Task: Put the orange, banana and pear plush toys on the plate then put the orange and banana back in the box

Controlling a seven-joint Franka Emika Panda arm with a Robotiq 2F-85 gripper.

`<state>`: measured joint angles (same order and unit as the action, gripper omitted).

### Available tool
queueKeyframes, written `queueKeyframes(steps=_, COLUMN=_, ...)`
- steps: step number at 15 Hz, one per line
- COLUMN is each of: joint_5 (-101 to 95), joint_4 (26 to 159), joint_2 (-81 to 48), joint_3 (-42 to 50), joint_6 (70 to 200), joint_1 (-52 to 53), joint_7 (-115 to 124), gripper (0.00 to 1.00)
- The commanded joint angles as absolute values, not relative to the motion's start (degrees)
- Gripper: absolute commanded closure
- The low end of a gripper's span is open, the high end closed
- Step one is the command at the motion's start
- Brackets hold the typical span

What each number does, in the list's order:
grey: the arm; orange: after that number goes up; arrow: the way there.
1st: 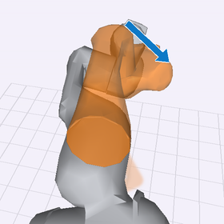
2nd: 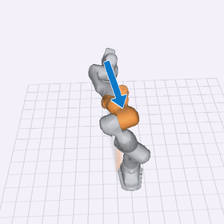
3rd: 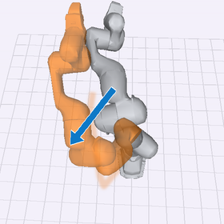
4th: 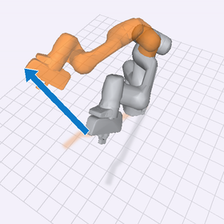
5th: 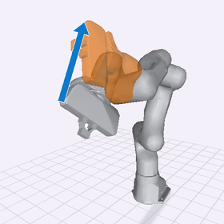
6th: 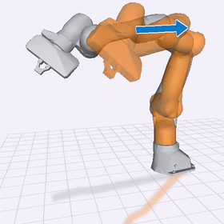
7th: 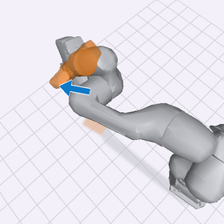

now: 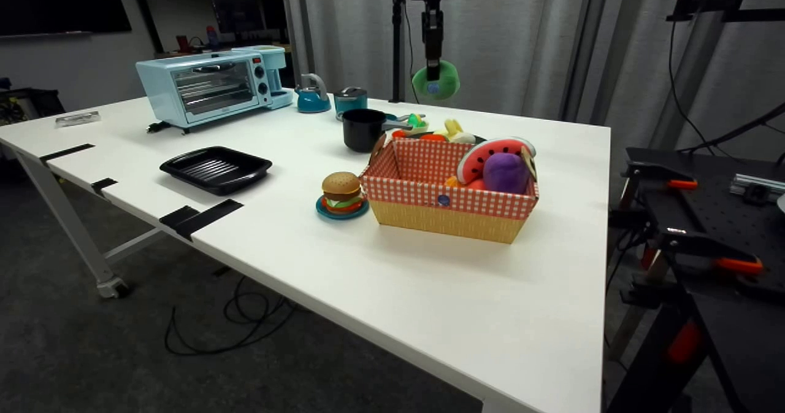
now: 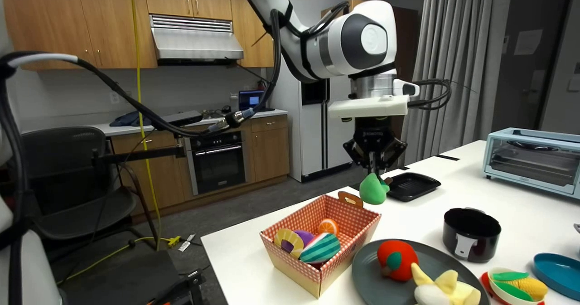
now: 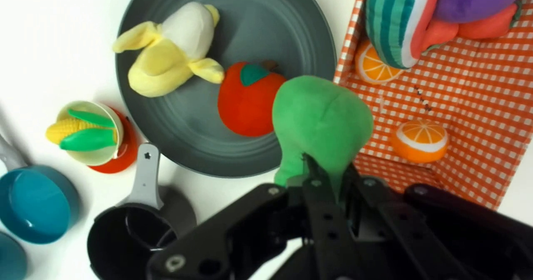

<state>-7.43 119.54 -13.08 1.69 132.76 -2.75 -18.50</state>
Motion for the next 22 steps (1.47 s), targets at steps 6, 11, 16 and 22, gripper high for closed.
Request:
queueKeyframes(steps=6, joint_5=-7.32, joint_4=119.11, joint_2=-16.86, joint_3=4.21, joint_6=132.63, joint_1=-5.55, joint_7=-15.1, gripper=0.97)
queueKeyframes(steps=11, joint_5=-6.63, joint_4=119.02, joint_2=-18.98, joint_3=4.33, joint_6=132.51, joint_1=-6.35, joint_7=-14.13, gripper=0.97)
queueKeyframes(steps=16, joint_5=-6.35, joint_4=119.05, joint_2=-19.98, joint_3=4.31, joint_6=132.52, joint_1=-6.64, joint_7=-13.19, gripper=0.97)
queueKeyframes(steps=22, joint_5=-5.05, joint_4=119.16, joint_2=-20.24, joint_3=4.14, joint_6=131.98, joint_1=-6.94, joint_7=-12.69, gripper=0.49)
